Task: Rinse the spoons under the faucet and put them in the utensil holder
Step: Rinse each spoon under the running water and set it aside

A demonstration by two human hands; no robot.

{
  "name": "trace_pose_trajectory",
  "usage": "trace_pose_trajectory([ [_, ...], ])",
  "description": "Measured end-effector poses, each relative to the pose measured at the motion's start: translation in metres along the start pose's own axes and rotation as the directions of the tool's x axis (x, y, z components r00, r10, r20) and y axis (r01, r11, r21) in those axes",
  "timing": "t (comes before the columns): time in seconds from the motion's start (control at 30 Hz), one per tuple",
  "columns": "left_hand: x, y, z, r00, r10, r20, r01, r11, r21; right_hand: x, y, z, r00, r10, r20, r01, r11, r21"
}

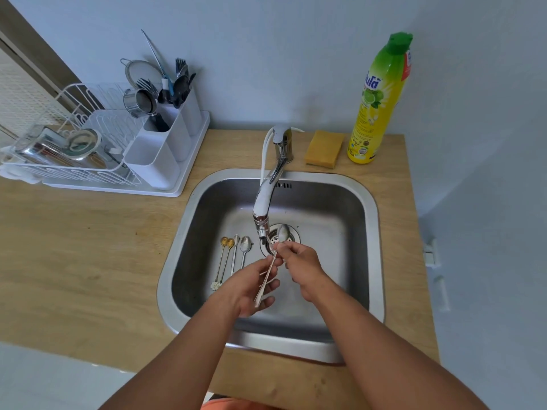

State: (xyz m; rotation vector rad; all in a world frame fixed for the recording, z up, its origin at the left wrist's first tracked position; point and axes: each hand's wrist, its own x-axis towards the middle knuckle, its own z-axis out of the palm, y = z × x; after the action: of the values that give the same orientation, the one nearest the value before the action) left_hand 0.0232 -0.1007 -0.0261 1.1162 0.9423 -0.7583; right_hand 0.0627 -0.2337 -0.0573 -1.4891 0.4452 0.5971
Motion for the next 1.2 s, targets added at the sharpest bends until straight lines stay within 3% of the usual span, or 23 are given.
trace_pose_trajectory([
  [0.23, 0.010, -0.012, 0.003, 0.997, 0.003, -0.078, -0.005, 1.000, -0.023, -0.003, 0.009, 0.006, 0.998, -0.062, 0.006, 0.062, 0.993, -0.104],
  [0.4, 0.012, -0.019, -0.001, 0.968, 0.178, -0.176, -0.142, 0.970, 0.198, 0.005, 0.002, -0.003, 0.997, -0.032, -0.064, 0.021, 0.986, -0.164],
  [0.53, 0.015, -0.014, -0.014, 0.948, 0.240, -0.210, -0.125, 0.886, 0.446, 0.011, 0.004, -0.021, 0.985, 0.023, -0.174, -0.050, 0.987, -0.153],
  [0.67, 0.032, -0.007, -0.036, 0.858, 0.413, -0.307, -0.167, 0.787, 0.593, 0.014, 0.015, -0.036, 0.966, 0.026, -0.257, -0.094, 0.963, -0.254],
  [0.77, 0.043, -0.002, -0.051, 0.783, 0.513, -0.352, -0.097, 0.659, 0.746, 0.015, 0.022, -0.040, 0.961, 0.034, -0.275, -0.134, 0.925, -0.356],
  [0.87, 0.050, -0.002, -0.061, 0.759, 0.539, -0.366, -0.005, 0.567, 0.824, 0.017, 0.028, -0.041, 0.962, 0.046, -0.269, -0.161, 0.892, -0.423],
  [1.1, 0.058, -0.010, -0.060, 0.773, 0.532, -0.347, 0.069, 0.472, 0.879, 0.029, 0.028, -0.043, 0.951, 0.074, -0.300, -0.224, 0.834, -0.504],
  [1.2, 0.060, -0.013, -0.058, 0.775, 0.525, -0.352, 0.075, 0.477, 0.876, 0.031, 0.029, -0.045, 0.945, 0.079, -0.317, -0.248, 0.804, -0.541],
])
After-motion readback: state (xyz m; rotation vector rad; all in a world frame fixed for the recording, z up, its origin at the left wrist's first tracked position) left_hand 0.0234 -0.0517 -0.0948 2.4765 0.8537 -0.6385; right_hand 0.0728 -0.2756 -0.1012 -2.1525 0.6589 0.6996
